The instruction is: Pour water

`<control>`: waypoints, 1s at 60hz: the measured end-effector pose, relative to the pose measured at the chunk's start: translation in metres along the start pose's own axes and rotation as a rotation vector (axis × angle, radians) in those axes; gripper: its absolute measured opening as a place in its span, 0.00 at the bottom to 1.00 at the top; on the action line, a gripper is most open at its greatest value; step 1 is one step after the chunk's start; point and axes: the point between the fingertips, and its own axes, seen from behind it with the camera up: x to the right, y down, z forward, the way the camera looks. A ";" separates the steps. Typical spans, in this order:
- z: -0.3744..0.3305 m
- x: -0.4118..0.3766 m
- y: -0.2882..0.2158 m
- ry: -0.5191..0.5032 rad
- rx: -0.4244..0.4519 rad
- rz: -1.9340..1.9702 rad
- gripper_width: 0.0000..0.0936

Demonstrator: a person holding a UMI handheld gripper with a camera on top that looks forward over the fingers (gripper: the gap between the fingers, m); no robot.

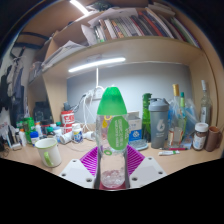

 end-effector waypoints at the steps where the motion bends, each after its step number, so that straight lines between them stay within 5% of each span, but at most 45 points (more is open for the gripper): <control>1: 0.000 -0.001 0.000 -0.001 0.003 -0.006 0.36; 24: -0.001 -0.006 0.001 -0.001 0.008 -0.082 0.39; 31: -0.003 -0.004 0.000 0.009 -0.004 -0.124 0.55; 37: -0.014 0.000 -0.002 0.024 -0.032 -0.125 0.92; 60: -0.149 -0.027 0.001 -0.062 -0.055 -0.164 0.91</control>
